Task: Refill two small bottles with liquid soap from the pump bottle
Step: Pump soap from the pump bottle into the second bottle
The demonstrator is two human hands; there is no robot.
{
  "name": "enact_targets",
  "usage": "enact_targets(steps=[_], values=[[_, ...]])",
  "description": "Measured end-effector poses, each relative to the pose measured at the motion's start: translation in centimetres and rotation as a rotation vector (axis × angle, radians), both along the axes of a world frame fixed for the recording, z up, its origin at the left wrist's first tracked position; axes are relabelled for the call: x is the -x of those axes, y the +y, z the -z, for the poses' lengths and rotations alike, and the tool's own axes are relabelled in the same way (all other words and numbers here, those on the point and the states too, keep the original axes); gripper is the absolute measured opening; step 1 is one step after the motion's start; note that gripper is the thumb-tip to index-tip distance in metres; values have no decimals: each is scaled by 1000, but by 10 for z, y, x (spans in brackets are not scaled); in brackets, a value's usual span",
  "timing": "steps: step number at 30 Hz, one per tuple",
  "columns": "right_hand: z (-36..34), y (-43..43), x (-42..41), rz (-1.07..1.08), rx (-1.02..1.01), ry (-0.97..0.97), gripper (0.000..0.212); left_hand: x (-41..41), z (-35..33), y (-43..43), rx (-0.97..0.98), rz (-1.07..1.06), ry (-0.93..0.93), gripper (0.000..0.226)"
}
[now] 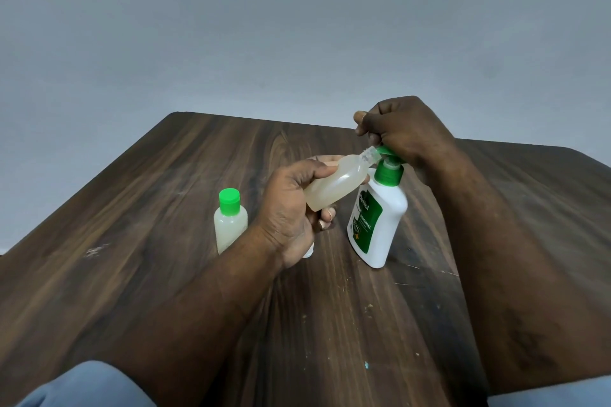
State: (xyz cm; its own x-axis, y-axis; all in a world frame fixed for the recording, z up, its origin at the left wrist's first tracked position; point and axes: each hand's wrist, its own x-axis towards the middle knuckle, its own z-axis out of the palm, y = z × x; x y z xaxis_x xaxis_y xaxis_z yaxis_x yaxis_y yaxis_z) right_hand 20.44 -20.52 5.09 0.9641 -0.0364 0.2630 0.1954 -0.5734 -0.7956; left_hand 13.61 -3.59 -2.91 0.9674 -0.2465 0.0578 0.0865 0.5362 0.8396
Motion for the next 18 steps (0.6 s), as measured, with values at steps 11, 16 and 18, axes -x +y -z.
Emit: enact_targets(steps=[11,16,18], values=[[2,2,0,-4,7,13,22,0,0,0,-4,0,1,63],[1,1,0,7,-1,-6,25,-1,1,0,1,0,4,63],[-1,0,1,6,-1,-23,25,-1,1,0,5,1,1,63]])
